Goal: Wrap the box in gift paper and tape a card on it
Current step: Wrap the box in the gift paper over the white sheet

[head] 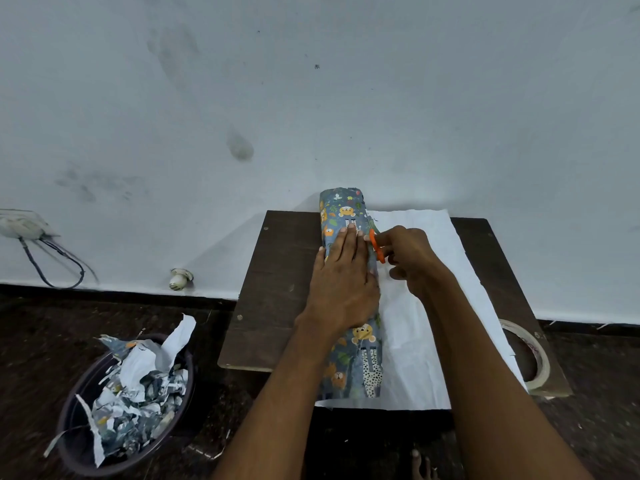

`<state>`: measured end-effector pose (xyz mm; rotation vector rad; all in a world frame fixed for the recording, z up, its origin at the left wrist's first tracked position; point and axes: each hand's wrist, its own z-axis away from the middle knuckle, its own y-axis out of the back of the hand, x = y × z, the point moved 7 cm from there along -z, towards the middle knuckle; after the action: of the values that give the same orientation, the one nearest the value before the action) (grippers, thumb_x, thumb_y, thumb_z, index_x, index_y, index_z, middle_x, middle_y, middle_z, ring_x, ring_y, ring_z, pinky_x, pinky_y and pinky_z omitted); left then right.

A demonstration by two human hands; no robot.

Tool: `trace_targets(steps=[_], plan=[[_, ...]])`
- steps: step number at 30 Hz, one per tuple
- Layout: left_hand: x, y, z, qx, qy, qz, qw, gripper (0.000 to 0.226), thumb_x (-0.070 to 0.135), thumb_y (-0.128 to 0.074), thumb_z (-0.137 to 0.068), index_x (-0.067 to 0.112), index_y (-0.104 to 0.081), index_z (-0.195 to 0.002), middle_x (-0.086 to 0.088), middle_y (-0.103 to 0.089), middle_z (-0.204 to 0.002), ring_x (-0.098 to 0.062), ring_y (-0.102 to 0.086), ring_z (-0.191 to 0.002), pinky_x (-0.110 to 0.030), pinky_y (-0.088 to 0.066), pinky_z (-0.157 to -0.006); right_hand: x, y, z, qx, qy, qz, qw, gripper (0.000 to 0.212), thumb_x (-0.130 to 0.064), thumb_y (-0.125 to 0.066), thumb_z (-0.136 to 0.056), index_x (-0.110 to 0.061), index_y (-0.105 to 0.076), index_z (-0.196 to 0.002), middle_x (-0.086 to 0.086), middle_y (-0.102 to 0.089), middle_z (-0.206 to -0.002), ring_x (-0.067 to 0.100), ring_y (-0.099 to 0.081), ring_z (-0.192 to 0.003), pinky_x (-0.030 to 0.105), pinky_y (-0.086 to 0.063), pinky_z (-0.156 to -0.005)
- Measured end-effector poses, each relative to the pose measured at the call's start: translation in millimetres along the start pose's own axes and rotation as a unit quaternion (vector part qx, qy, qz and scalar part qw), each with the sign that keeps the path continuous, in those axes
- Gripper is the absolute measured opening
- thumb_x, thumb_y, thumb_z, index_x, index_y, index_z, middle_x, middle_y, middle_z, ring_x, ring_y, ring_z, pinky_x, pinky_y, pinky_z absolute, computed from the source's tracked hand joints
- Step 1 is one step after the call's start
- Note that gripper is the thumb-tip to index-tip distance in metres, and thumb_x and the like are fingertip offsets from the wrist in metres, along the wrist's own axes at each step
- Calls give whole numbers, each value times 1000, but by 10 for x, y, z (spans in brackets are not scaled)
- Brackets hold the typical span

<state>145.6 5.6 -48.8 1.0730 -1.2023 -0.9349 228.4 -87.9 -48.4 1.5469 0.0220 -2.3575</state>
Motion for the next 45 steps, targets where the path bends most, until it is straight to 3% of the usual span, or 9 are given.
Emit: trace_targets(steps=[7,17,25,28,32,37,45], plan=[[1,13,11,-3,3,13,1000,81,44,-4,-87,14,-1,-162,-1,9,-170,-15,13,-156,-43,3,-125,-35,11,-28,1,-2,9,1000,18,-3,-65,-85,-5,-59,-69,7,-51,-61,18,-34,-62,30,-28,-53],[-3,15,10,5,4,15,1000,80,43,-6,-87,15,-1,-162,-1,8,-170,-15,12,-156,-43,2,-125,-82,-27,-120,0,11,7,1000,8,-2,-62,-85,-5,-55,-88,11,-47,-74,18,-34,-64,29,-28,-55],[-4,10,6,7,2,25,1000,80,43,-6,-87,15,-1,-162,-1,7,-171,-16,12,-156,-43,3,-125,-50,-23,-180,-4,7,20,1000,11,-6,-61,-87,-4,-56,-77,9,-51,-72,18,-36,-63,29,-30,-55],[-1,1,9,8,3,18,1000,82,46,1,-85,15,3,-162,-1,8,-170,-16,11,-156,-43,3,-125,-77,-42,-205,-3,8,13,1000,6,-7,-62,-86,-3,-59,-82,10,-50,-73,18,-36,-61,28,-30,-53],[-4,6,9,5,4,21,1000,80,43,-6,-87,15,4,-161,-1,8,-170,-16,12,-156,-42,3,-125,-98,-56,-261,-10,12,3,1000,13,-3,-64,-82,-6,-55,-74,10,-43,-68,17,-30,-55,26,-25,-48],[3,21,11,7,1,25,1000,80,42,-7,-87,15,3,-162,0,9,-170,-15,12,-156,-43,4,-125,-85,-53,-301,-8,19,7,1000,11,-2,-66,-81,-7,-57,-85,11,-43,-77,19,-32,-62,28,-28,-52],[6,15,16,9,2,24,1000,80,42,-6,-87,15,4,-162,0,8,-170,-15,12,-156,-42,4,-125,-89,-80,-323,-11,17,7,1000,21,-1,-65,-82,-9,-52,-67,7,-41,-59,17,-28,-52,25,-23,-48]])
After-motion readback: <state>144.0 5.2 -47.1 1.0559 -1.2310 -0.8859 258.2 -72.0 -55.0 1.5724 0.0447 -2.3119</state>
